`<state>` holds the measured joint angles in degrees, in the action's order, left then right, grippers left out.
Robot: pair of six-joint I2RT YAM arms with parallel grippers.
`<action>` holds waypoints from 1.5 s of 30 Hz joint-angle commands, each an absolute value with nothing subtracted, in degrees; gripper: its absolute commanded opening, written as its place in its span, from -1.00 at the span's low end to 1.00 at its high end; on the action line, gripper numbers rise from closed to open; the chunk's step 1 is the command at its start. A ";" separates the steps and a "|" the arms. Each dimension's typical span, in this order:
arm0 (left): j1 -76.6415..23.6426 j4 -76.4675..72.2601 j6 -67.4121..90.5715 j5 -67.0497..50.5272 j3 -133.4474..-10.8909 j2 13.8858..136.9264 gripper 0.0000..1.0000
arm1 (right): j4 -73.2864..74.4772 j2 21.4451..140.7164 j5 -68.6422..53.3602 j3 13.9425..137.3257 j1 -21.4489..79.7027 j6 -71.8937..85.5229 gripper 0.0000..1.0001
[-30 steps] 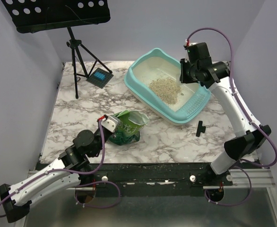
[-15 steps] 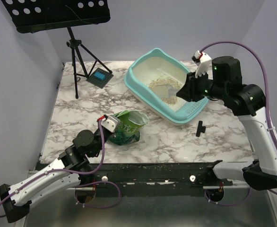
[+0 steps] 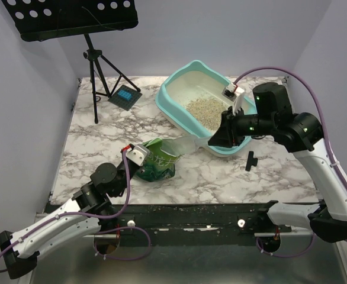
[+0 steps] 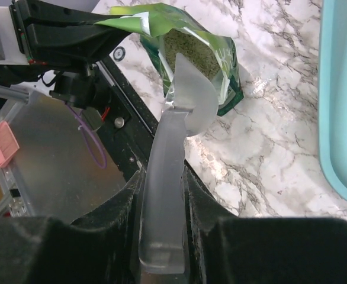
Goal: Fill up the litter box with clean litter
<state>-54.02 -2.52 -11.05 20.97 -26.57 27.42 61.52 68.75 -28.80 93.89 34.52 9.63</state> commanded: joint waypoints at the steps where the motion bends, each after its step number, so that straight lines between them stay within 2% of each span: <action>1: -53.96 -2.90 -11.07 22.76 -28.48 26.19 -1.00 | 57.66 71.27 -29.62 93.78 35.42 11.60 -0.99; 11: -53.96 -3.51 -10.20 21.62 -28.56 26.19 -1.00 | 55.02 78.30 -29.26 93.25 38.32 12.57 -0.99; 25: -53.96 1.13 -7.21 22.59 -31.46 29.35 -1.00 | 58.36 97.99 -25.23 96.59 40.78 17.05 -0.99; 30: -53.96 1.67 -6.86 21.89 -31.73 28.83 -1.00 | 56.52 104.14 -29.26 94.84 41.04 19.94 -0.99; 37: -53.96 1.32 -7.38 22.50 -31.20 27.07 -1.00 | 41.16 106.26 -36.55 86.23 41.22 26.79 -0.99; 45: -53.96 1.23 -8.17 21.10 -30.76 27.42 -1.00 | 22.69 101.17 -44.99 74.02 41.13 33.92 -0.99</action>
